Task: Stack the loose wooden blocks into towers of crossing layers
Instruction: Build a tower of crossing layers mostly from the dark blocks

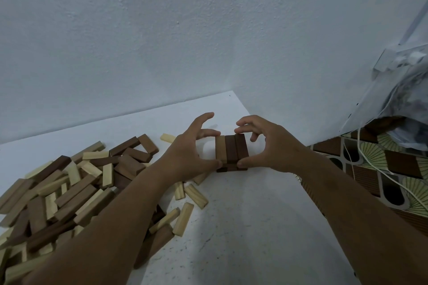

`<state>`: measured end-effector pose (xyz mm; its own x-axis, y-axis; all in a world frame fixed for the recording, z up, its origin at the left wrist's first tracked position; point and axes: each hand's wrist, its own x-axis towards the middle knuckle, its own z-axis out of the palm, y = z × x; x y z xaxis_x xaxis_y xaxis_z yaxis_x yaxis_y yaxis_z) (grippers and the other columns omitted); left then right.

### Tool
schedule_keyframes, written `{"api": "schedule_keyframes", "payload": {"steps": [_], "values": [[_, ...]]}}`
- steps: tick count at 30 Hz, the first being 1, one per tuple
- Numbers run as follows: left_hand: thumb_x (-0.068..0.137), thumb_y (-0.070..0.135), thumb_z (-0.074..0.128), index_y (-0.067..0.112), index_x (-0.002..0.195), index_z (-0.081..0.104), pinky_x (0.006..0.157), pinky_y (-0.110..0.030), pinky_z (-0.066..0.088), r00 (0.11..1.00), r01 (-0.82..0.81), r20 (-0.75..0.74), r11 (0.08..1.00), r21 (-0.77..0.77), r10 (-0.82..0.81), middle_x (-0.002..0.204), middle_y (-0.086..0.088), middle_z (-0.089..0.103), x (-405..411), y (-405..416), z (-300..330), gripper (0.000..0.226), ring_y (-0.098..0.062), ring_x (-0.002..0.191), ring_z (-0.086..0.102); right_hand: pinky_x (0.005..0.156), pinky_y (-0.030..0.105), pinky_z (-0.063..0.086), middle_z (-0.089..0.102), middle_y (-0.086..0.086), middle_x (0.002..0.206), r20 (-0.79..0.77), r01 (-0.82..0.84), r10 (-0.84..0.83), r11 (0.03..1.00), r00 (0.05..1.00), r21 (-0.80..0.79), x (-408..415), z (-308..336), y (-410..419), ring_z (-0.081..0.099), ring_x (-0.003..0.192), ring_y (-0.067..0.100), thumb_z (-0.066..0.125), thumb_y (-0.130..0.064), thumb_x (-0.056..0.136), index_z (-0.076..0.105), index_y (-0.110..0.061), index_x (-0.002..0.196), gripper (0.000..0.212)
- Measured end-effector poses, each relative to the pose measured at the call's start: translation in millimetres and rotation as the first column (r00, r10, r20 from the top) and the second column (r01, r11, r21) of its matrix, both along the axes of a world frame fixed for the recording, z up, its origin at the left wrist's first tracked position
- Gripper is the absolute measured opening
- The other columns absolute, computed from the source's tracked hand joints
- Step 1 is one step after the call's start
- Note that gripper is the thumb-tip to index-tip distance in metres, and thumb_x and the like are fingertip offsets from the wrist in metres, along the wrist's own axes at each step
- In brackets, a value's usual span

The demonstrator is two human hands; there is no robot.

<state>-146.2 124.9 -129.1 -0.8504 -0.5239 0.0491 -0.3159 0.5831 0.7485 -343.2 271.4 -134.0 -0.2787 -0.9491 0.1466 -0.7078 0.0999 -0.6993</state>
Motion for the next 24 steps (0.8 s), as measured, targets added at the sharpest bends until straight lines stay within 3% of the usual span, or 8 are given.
{"api": "schedule_keyframes", "payload": {"steps": [3, 6, 9, 12, 17, 24], "values": [[0.068, 0.028, 0.088, 0.039, 0.150, 0.019, 0.101, -0.027, 0.040, 1.000, 0.002, 0.002, 1.000, -0.010, -0.002, 0.137, 0.019, 0.053, 0.4, 0.2, 0.2, 0.108, -0.003, 0.128, 0.044, 0.079, 0.020, 0.044, 0.060, -0.029, 0.123, 0.000, -0.003, 0.003, 1.000, 1.000, -0.003, -0.7, -0.4, -0.1, 0.054, 0.099, 0.006, 0.092, -0.046, 0.056, 0.045, -0.038, 0.131, 0.089], [0.066, 0.034, 0.090, 0.044, 0.151, 0.014, 0.086, -0.014, 0.042, 1.000, -0.006, -0.006, 1.000, -0.025, 0.006, 0.147, 0.019, 0.040, 3.2, -1.1, 1.2, 0.114, -0.006, 0.131, 0.038, 0.080, 0.018, 0.043, 0.057, -0.028, 0.127, -0.014, 0.004, -0.004, 1.000, 1.000, -0.001, -0.5, 0.9, 0.3, 0.054, 0.102, 0.004, 0.092, -0.050, 0.055, 0.044, -0.037, 0.133, 0.093], [0.067, 0.034, 0.089, 0.044, 0.150, 0.016, 0.075, -0.004, 0.041, 0.999, -0.030, -0.024, 1.000, -0.008, 0.030, 0.145, 0.021, 0.041, 8.7, -2.3, 1.3, 0.112, -0.003, 0.132, 0.037, 0.082, 0.020, 0.045, 0.057, -0.029, 0.125, -0.029, 0.012, -0.012, 1.000, 1.000, -0.003, 2.4, 3.0, -1.0, 0.053, 0.104, 0.003, 0.091, -0.052, 0.055, 0.044, -0.039, 0.133, 0.093], [0.069, 0.031, 0.088, 0.043, 0.150, 0.018, 0.076, 0.001, 0.039, 0.999, -0.030, -0.016, 1.000, -0.001, 0.030, 0.142, 0.022, 0.046, 10.7, 0.3, 0.0, 0.108, -0.002, 0.130, 0.039, 0.085, 0.024, 0.047, 0.058, -0.029, 0.122, -0.035, 0.006, -0.006, 1.000, 0.999, 0.002, 4.6, 5.1, -2.3, 0.053, 0.105, 0.004, 0.091, -0.050, 0.056, 0.045, -0.039, 0.132, 0.089], [0.071, 0.030, 0.086, 0.037, 0.150, 0.022, 0.079, -0.010, 0.039, 0.999, -0.022, -0.038, 1.000, -0.009, 0.022, 0.138, 0.018, 0.054, 7.6, 4.0, -4.9, 0.101, -0.003, 0.120, 0.050, 0.087, 0.028, 0.049, 0.059, -0.032, 0.119, -0.027, -0.004, 0.005, 1.000, 1.000, 0.016, 4.2, 5.9, -2.8, 0.054, 0.106, 0.003, 0.090, -0.049, 0.058, 0.046, -0.041, 0.129, 0.084], [0.073, 0.031, 0.085, 0.037, 0.149, 0.024, 0.078, -0.002, 0.038, 0.998, -0.032, -0.054, 0.999, 0.003, 0.032, 0.134, 0.020, 0.057, 7.6, 1.9, -5.5, 0.098, 0.005, 0.117, 0.049, 0.088, 0.027, 0.048, 0.060, -0.032, 0.118, -0.026, 0.001, -0.001, 1.000, 1.000, 0.015, 3.8, 4.4, -3.7, 0.054, 0.107, 0.002, 0.090, -0.047, 0.060, 0.046, -0.040, 0.130, 0.084]]}}
